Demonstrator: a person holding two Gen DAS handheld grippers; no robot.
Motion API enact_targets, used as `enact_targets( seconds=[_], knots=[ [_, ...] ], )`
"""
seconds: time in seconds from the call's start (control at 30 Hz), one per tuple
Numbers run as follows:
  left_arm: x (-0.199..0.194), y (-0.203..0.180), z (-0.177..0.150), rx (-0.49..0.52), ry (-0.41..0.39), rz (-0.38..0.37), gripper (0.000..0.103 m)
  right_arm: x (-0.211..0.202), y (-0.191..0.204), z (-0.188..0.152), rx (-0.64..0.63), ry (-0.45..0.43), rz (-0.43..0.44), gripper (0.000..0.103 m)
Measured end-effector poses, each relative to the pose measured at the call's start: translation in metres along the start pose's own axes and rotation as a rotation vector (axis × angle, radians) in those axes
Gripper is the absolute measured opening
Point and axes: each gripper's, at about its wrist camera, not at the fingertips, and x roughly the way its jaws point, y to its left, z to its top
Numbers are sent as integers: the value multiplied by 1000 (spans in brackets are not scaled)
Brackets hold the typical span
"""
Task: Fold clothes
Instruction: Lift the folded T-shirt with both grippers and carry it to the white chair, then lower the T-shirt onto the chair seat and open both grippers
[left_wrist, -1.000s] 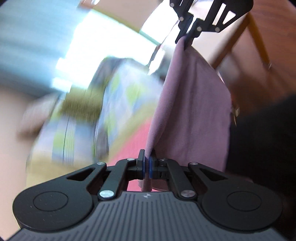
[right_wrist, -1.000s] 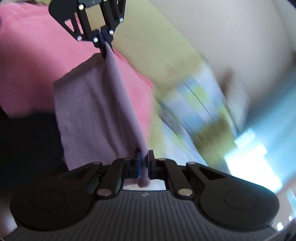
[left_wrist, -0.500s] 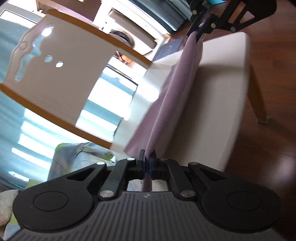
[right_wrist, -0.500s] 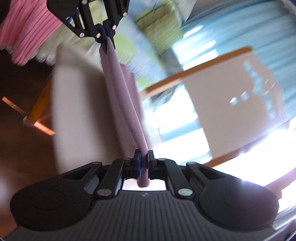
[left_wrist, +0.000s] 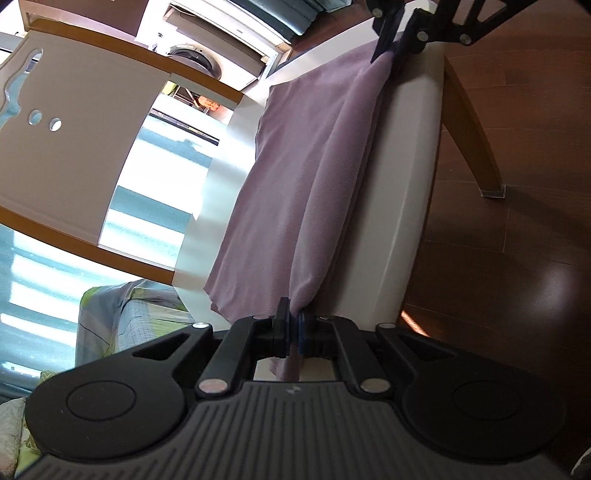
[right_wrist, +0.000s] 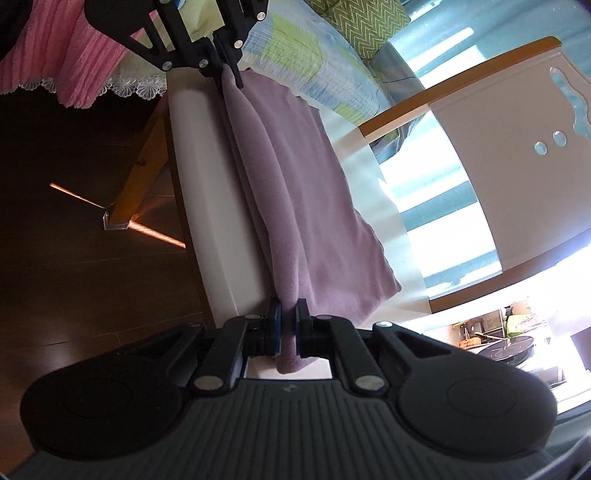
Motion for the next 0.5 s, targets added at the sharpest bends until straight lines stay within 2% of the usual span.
enact_targets(
  seconds=[0.2,0.27,0.37,0.4,0.43,0.5],
  knots=[
    [-2,9,4,-42,-11,-11,3,16,-10,0,32,13,-40,4],
    [-8,7,1,-50,-15,-17,12,14,-9,-1,28,14,-37,7],
    [-17,1,-4,-66,-13,-21,15,4,3,-1,0,4,-43,11],
    [-22,1,-6,-80,-16,-29,19,1,4,1,7,0,-39,13],
    [-27,3,-8,-96,-20,-38,28,-2,4,3,24,-5,-26,16],
    [-36,4,-11,-103,-27,-43,40,-10,1,7,68,-22,9,19]
  ],
)
